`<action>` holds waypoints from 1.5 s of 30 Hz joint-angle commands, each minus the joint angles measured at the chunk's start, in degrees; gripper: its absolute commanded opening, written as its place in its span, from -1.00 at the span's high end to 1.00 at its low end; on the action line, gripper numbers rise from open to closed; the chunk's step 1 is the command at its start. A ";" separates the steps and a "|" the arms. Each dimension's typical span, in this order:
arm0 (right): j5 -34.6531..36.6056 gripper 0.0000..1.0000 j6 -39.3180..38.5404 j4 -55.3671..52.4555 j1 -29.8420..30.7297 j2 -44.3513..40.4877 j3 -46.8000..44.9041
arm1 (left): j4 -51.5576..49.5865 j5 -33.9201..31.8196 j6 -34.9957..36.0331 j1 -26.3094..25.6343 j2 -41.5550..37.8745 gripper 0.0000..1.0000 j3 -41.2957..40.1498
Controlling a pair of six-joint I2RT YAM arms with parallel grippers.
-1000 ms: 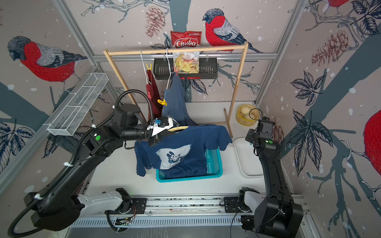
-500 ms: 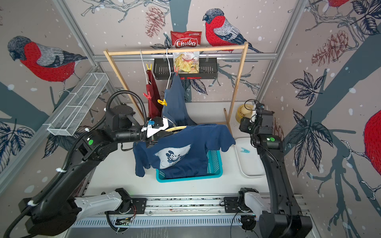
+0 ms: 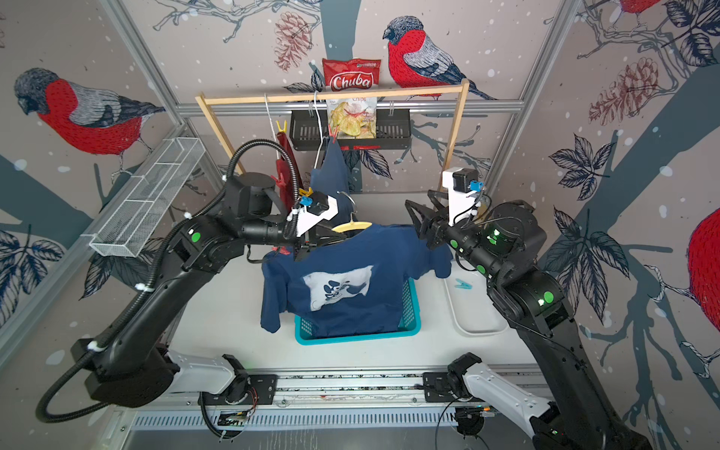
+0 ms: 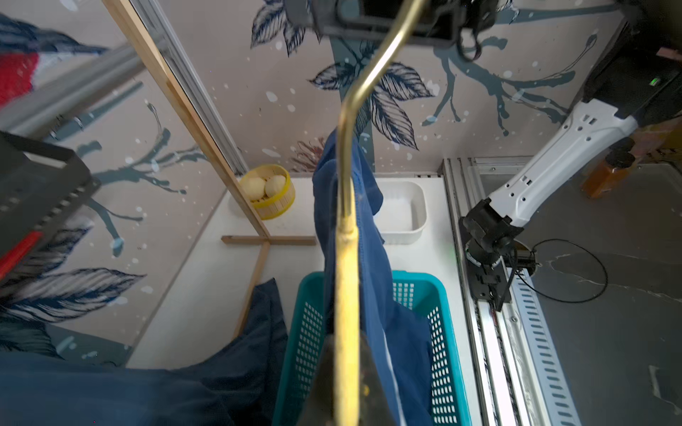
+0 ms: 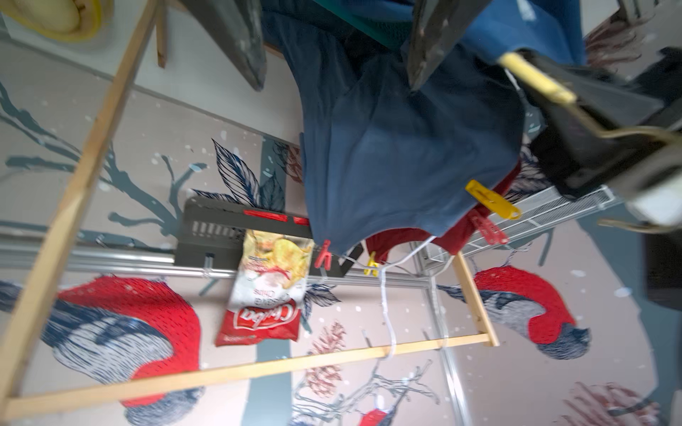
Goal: Remove the clothespins securing t-shirts to the hanger
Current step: Adjust the hanger.
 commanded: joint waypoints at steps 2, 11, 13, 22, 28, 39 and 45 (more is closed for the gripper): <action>-1.68 -0.26 -7.98 -2.60 5.80 2.74 1.28 | -0.18 -0.34 -1.57 -0.03 0.90 1.00 -0.23; -11.22 -0.40 -15.95 -2.15 10.47 9.37 0.31 | -2.93 -0.29 -1.74 0.35 1.21 1.00 0.77; -11.79 -0.44 -16.43 -0.37 10.50 8.76 -1.25 | -3.85 1.72 -1.57 1.21 1.46 1.00 1.42; -12.20 -0.38 -20.27 -3.15 10.47 13.19 1.35 | -1.82 9.03 1.36 1.55 -0.42 1.00 -1.48; -8.87 0.56 -23.91 -6.29 11.57 17.11 4.44 | -1.66 7.33 0.83 1.56 -0.69 1.00 -3.09; -20.42 1.00 -24.83 -7.66 9.61 16.19 4.70 | 9.06 -5.86 -1.59 1.60 -8.32 -0.23 -8.35; -28.99 1.00 -25.63 -13.23 4.80 15.78 6.35 | 13.58 -11.59 2.84 2.22 -18.71 -0.48 -13.30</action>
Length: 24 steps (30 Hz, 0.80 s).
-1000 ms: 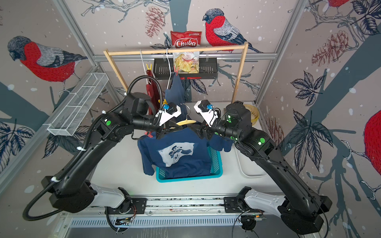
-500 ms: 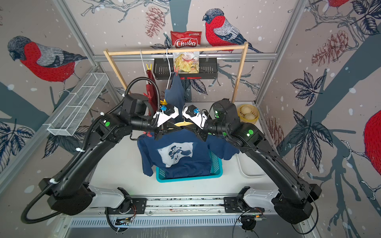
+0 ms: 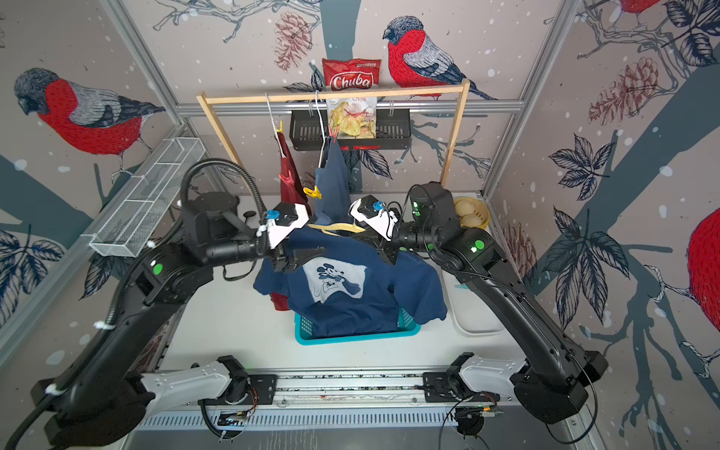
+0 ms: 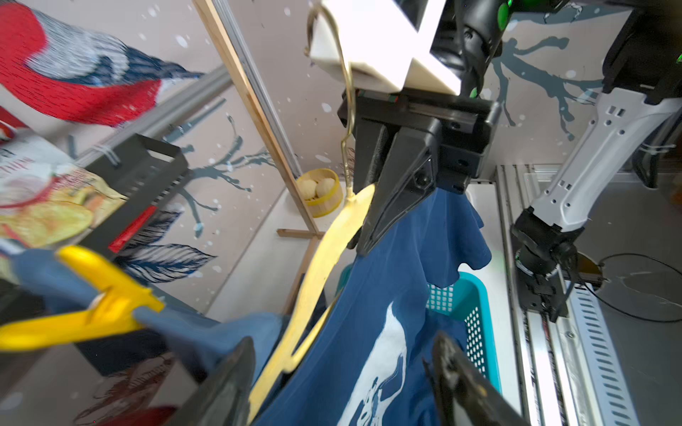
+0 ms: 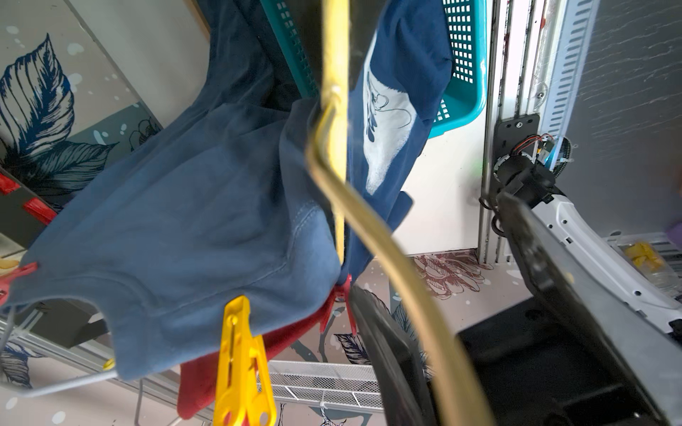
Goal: Remove the clothespins securing t-shirts to the hanger
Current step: Adjust the hanger, then remove the clothespin from the hanger.
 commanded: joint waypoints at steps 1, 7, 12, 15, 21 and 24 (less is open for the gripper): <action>-7.00 1.00 -0.44 -1.14 -1.77 -0.45 1.00 | 3.48 -3.57 3.26 1.23 -3.48 -0.50 0.10; -11.34 1.00 -2.88 -6.23 -1.93 -0.75 2.27 | -4.24 -2.34 2.37 5.46 -5.48 -0.51 4.98; -14.18 1.00 -3.45 -8.97 -1.21 -0.71 3.75 | -8.86 1.03 -3.08 6.41 -5.69 -0.50 5.93; -15.62 1.00 -4.29 -10.75 -0.40 -1.15 5.30 | -9.84 4.06 -5.12 6.46 -6.22 -0.50 5.50; -17.56 1.00 -4.73 -11.21 -0.53 -3.82 4.41 | -10.96 11.36 -7.37 6.67 -4.30 -0.46 6.32; -19.24 1.00 -5.91 -12.49 -0.57 -5.23 3.89 | -12.32 16.30 -7.06 7.11 -1.56 -0.45 8.91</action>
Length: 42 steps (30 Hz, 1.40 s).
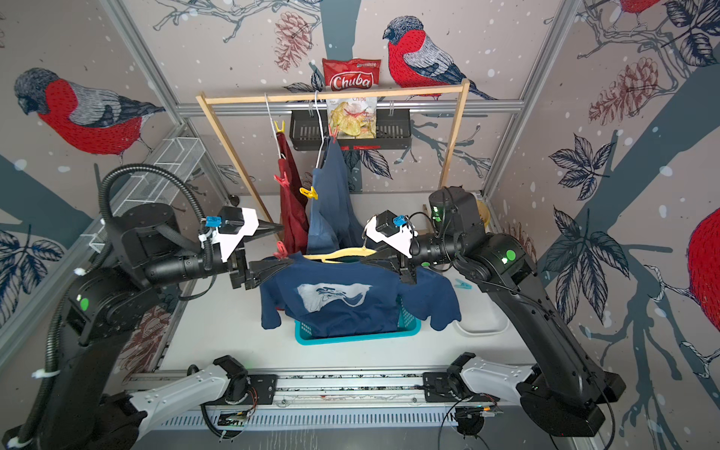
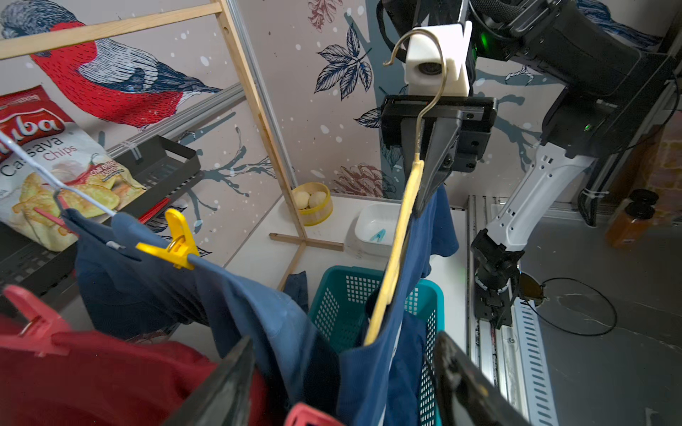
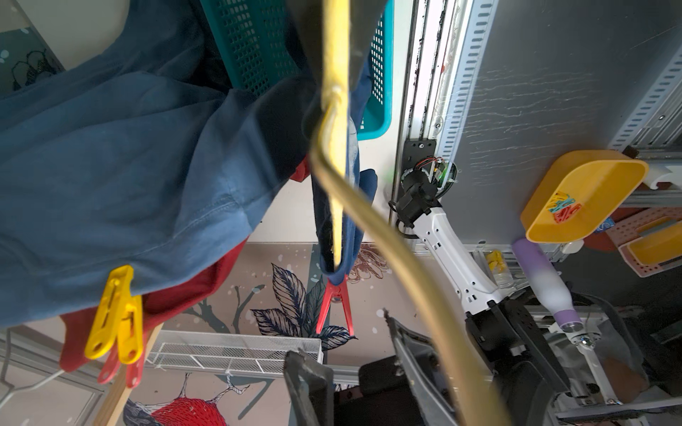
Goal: Remove the clothespins securing t-shirts to the hanger
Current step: Remove the clothespin from the hanger.
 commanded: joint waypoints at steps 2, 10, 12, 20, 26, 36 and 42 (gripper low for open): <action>-3.16 1.00 -1.45 0.95 -0.07 -2.65 -0.82 | -2.71 9.75 -0.59 1.04 3.31 -0.43 3.21; -2.51 1.00 -0.96 1.78 -3.03 -5.18 -3.56 | -2.47 22.27 -0.58 7.28 4.68 -0.29 0.10; -1.85 1.00 -0.73 2.34 -3.24 -6.48 -4.65 | -2.98 24.34 -0.50 8.18 4.61 -0.24 -0.62; -2.11 1.00 0.10 2.74 -4.52 -7.85 -4.69 | -0.68 24.70 -0.62 8.49 3.55 -0.17 -5.48; -3.14 1.00 0.35 2.64 -5.05 -6.37 -3.95 | -0.54 26.21 0.20 8.49 4.70 0.07 -5.27; -3.71 1.00 0.63 2.77 -6.14 -5.37 -4.03 | -0.12 27.69 -1.49 8.50 5.05 0.48 -6.18; -3.70 1.00 0.79 2.93 -6.41 -4.74 -3.87 | 1.12 26.84 -2.65 8.47 4.37 1.00 -6.92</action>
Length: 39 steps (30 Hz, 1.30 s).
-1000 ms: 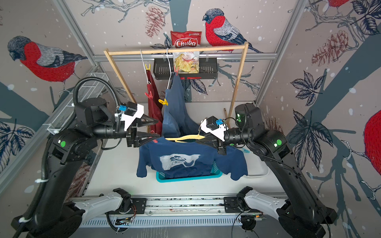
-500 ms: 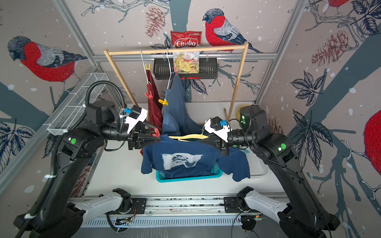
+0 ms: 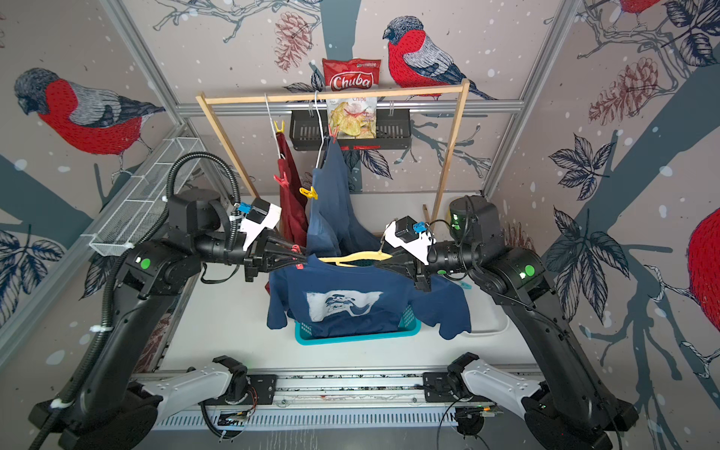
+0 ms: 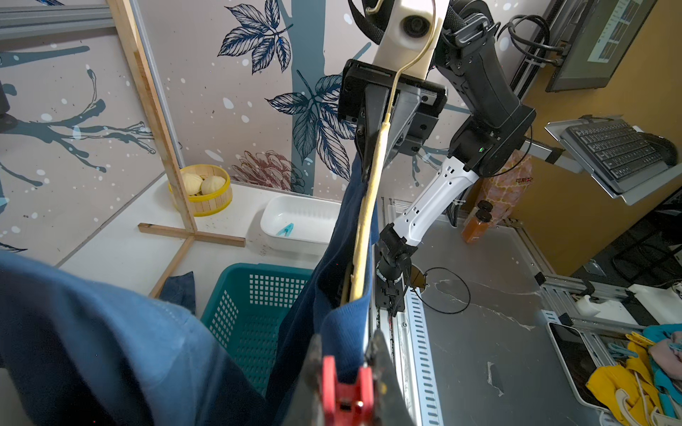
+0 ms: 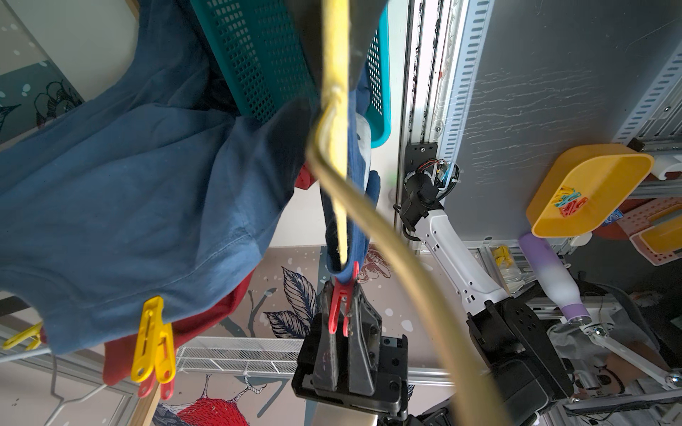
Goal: Remove the clothespins securing t-shirts to the hanger
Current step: Remove the clothespin from the hanger, then place the hanger in the basket.
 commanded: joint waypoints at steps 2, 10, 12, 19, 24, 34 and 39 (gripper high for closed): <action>-0.85 1.00 0.92 3.83 -0.25 0.47 0.60 | 2.48 0.78 -1.85 -0.03 -1.15 1.00 -1.01; 2.51 1.00 2.40 5.33 -1.04 1.59 -0.57 | 7.49 -8.39 -3.78 0.06 -4.71 1.00 -2.22; 3.11 1.00 2.40 5.26 -1.11 2.14 -1.19 | 11.73 -12.46 -6.00 0.11 -6.55 1.00 -3.46; 5.61 1.00 2.59 4.36 -1.57 4.47 -2.84 | 16.53 -19.57 -8.50 0.07 -8.80 1.00 -2.93; 1.57 1.00 4.80 6.52 -1.27 7.62 -4.69 | 17.00 -23.54 -9.16 0.10 -8.94 1.00 -4.68; -4.01 0.84 13.57 20.33 3.83 16.48 -15.51 | 32.48 -41.81 -28.01 0.14 -15.69 1.00 -24.38; 3.75 0.03 19.44 20.70 2.53 20.05 -18.04 | 37.68 -48.65 -39.15 0.06 -20.50 1.00 -34.76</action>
